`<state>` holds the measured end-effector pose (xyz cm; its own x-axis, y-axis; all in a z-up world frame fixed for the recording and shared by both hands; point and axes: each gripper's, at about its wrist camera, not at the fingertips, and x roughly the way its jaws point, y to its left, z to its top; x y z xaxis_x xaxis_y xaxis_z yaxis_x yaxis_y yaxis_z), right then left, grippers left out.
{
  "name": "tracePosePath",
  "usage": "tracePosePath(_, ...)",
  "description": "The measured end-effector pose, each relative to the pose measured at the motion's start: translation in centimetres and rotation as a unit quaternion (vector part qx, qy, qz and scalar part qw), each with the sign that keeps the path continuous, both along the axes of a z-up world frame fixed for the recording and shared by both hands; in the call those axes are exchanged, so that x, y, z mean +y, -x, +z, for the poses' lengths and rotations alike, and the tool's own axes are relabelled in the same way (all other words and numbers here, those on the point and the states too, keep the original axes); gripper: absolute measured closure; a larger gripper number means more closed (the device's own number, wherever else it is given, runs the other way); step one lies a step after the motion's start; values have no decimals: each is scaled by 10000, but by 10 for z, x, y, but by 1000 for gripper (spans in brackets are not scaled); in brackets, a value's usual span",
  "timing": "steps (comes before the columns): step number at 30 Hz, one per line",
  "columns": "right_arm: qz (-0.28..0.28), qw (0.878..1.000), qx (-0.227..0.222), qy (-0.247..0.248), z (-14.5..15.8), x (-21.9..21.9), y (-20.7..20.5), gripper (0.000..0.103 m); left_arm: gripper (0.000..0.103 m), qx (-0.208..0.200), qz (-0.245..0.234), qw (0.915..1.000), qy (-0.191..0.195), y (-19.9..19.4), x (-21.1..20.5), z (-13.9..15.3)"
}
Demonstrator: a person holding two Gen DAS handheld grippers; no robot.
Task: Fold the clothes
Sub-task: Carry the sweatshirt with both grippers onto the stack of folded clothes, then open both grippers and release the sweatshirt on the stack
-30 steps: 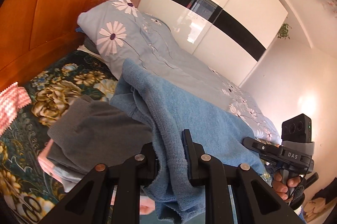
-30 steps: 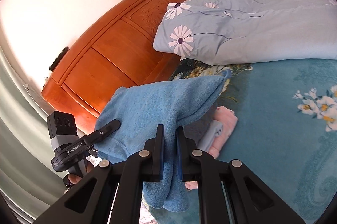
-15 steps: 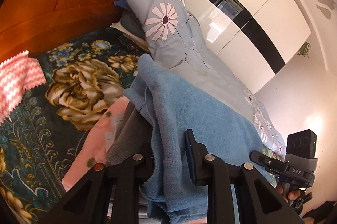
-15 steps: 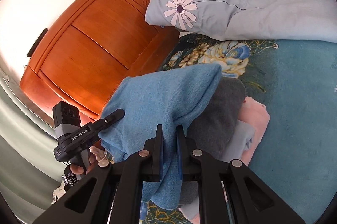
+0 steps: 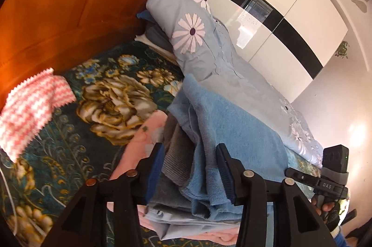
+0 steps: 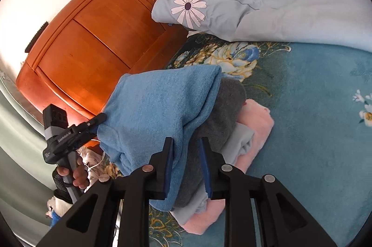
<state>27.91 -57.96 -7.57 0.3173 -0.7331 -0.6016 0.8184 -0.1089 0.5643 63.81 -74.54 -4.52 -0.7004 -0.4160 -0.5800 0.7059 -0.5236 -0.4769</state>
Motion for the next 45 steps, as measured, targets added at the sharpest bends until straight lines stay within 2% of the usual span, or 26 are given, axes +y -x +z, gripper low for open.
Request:
tracePosePath(3,-72,9988,453,178,23,-6,-5,80,43,43,-65,9991,424,8,8,26)
tracePosePath(6,-26,9976,552,423,45,-21,-14,80,38,-63,-380,9971,649,35,13,39)
tracePosePath(8,59,9973,550,474,53,-33,-21,80,38,-294,-521,9963,621,54,12,32)
tracePosePath(11,145,9979,586,214,41,-50,-30,80,38,-562,-594,9959,397,71,8,8)
tracePosePath(14,136,9983,559,-69,18,-59,-33,80,38,-670,-526,9961,228,73,5,-16)
tracePosePath(16,160,9981,555,-205,9,-61,-34,80,38,-630,-458,9968,163,69,6,-21)
tracePosePath(21,143,9970,757,88,30,-33,-45,80,37,-126,-288,9993,180,43,30,2)
tracePosePath(25,203,9926,1187,167,42,-4,-63,78,33,-248,-90,9985,483,33,65,12)
tracePosePath(27,235,9905,1348,169,41,11,-73,67,22,-407,38,9971,645,30,83,14)
tracePosePath(29,236,9898,1392,176,39,26,-80,50,17,-516,148,9958,735,29,100,12)
tracePosePath(33,191,9914,1294,39,29,49,-87,46,7,-650,288,9951,689,26,127,5)
tracePosePath(34,164,9913,1307,6,28,54,-88,42,6,-673,359,9947,691,25,133,3)
tracePosePath(35,141,9913,1312,-17,26,58,-89,33,3,-670,432,9942,716,22,139,2)
tracePosePath(36,147,9919,1261,28,25,64,-89,32,0,-631,527,9938,750,19,146,1)
tracePosePath(39,180,9932,1141,115,22,79,-93,30,0,-375,833,9925,808,9,166,-5)
tracePosePath(41,184,9928,1175,121,20,88,-97,17,0,-269,952,9922,757,5,176,-9)
tracePosePath(43,197,9914,1292,119,19,97,-103,11,0,-366,981,9922,680,6,184,-11)
tracePosePath(45,225,9899,1397,121,18,106,-109,11,0,-436,1087,9902,761,6,195,-9)
